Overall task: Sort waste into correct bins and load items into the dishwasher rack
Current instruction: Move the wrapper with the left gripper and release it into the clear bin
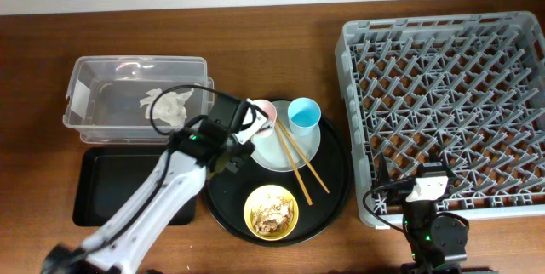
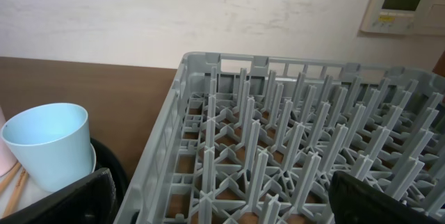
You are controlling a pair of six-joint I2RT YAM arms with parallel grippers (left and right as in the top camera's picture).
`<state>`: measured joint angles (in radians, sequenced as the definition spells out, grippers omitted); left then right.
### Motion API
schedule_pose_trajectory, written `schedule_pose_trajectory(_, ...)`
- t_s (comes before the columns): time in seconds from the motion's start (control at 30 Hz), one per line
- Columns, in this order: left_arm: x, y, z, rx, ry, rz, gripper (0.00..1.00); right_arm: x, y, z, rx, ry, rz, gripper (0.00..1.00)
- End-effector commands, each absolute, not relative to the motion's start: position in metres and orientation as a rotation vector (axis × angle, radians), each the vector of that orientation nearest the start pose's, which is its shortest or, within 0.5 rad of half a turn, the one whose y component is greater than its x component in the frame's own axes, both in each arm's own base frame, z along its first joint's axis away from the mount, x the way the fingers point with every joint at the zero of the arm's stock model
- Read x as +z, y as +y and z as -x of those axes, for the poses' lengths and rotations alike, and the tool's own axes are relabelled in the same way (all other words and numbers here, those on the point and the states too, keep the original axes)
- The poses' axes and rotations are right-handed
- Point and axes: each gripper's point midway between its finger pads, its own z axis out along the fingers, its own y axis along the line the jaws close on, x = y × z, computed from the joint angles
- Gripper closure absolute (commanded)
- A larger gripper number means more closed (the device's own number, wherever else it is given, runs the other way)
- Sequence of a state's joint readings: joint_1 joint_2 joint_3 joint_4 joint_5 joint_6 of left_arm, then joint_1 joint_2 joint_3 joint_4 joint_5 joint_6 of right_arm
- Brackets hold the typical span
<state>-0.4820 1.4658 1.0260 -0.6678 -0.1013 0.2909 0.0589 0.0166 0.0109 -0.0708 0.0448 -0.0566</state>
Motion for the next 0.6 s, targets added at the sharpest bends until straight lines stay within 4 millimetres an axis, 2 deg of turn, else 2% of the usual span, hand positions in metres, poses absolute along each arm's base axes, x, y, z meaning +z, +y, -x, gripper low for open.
schedule_pose_trajectory(0.0, 0.143, -0.144, -0.317, 0.028, 2.423, -0.821, 1.0, 0.155, 0.006, -0.246, -0.04, 1.651, 0.055, 0.02)
schedule_pose_trajectory(0.03, 0.154, -0.138, -0.321, 0.038, 2.405, -0.746, 1.0, 0.155, 0.006, -0.246, -0.04, 1.651, 0.055, 0.02)
schedule_pose_trajectory(0.1, 0.177, -0.112, -0.34, 0.082, 2.36, -0.508, 1.0, 0.155, 0.006, -0.246, -0.04, 1.651, 0.055, 0.02)
schedule_pose_trajectory(0.17, 0.19, -0.075, -0.363, 0.118, 2.323, -0.214, 0.99, 0.155, 0.006, -0.246, -0.04, 1.651, 0.055, 0.02)
schedule_pose_trajectory(0.23, 0.201, -0.027, -0.38, 0.133, 2.264, 0.116, 0.99, 0.155, 0.006, -0.246, -0.04, 1.651, 0.055, 0.01)
schedule_pose_trajectory(0.27, 0.204, -0.014, -0.384, 0.127, 2.241, 0.195, 0.99, 0.155, 0.006, -0.246, -0.04, 1.651, 0.055, 0.02)
schedule_pose_trajectory(0.3, 0.207, 0.007, -0.391, 0.125, 2.203, 0.312, 0.99, 0.155, 0.006, -0.246, -0.04, 1.651, 0.055, 0.02)
schedule_pose_trajectory(0.33, 0.207, 0.029, -0.397, 0.137, 2.169, 0.404, 0.98, 0.155, 0.006, -0.246, -0.04, 1.651, 0.055, 0.02)
schedule_pose_trajectory(0.43, 0.197, 0.063, -0.408, 0.17, 2.141, 0.519, 0.97, 0.155, 0.006, -0.246, -0.04, 1.651, 0.055, 0.01)
schedule_pose_trajectory(0.57, 0.153, 0.082, -0.417, 0.219, 2.222, 0.572, 0.96, 0.155, 0.006, -0.246, -0.04, 1.651, 0.055, 0.01)
